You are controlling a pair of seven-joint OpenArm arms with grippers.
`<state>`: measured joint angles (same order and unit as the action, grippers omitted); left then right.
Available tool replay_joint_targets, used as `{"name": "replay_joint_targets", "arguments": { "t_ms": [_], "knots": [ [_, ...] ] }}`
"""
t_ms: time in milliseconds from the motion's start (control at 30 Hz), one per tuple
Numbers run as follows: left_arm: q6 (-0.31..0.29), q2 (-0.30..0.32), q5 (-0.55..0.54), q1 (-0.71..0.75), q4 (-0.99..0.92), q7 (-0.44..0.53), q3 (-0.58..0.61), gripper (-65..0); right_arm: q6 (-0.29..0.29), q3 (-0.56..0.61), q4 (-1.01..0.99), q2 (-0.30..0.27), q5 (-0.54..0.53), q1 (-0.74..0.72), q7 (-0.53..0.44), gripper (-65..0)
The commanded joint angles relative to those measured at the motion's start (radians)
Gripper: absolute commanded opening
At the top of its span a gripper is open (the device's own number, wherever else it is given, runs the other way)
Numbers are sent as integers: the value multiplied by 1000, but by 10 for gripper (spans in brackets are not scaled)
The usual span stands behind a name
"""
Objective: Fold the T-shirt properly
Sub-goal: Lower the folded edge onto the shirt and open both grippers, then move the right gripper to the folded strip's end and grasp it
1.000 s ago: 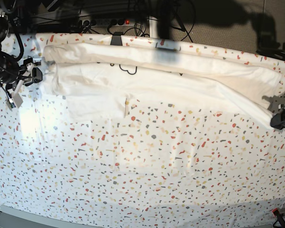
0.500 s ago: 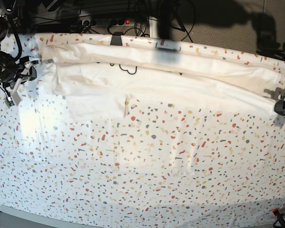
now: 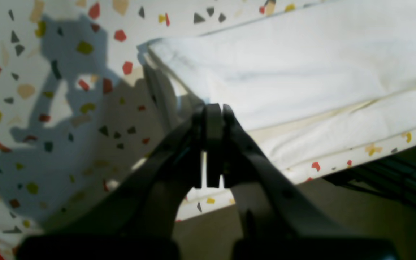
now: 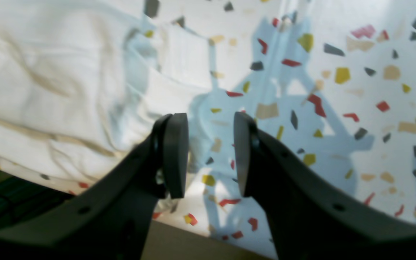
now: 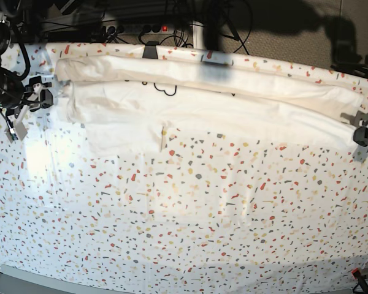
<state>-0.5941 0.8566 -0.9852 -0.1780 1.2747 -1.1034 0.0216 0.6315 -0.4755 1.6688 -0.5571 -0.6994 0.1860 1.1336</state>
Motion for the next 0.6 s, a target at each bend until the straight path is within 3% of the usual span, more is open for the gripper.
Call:
{"name": "replay_joint_targets", "arguments": {
  "t_ms": [0, 133, 200, 333, 500, 567],
  "knots": [
    [0, 31, -10, -22, 15, 23, -10, -650, -3, -8, 16, -21, -23, -24, -12, -435],
    [0, 31, -10, -22, 15, 49, -10, -462, -3, -8, 16, -21, -35, -53, -12, -435],
    [0, 31, -8, -22, 15, 56, -10, -402, -3, -8, 16, -21, -39, -59, -12, -424],
    [0, 31, 56, -22, 15, 89, -10, -383, -3, -8, 16, -22, -38, -60, -13, -265],
    [1, 31, 161, -24, 15, 146, -10, -383, -3, -9, 16, -21, -53, -107, -58, -254],
    [1, 31, 204, -24, 14, 151, -10, -383, -3, -9, 16, -22, -87, -144, -30, -254]
  ]
}}
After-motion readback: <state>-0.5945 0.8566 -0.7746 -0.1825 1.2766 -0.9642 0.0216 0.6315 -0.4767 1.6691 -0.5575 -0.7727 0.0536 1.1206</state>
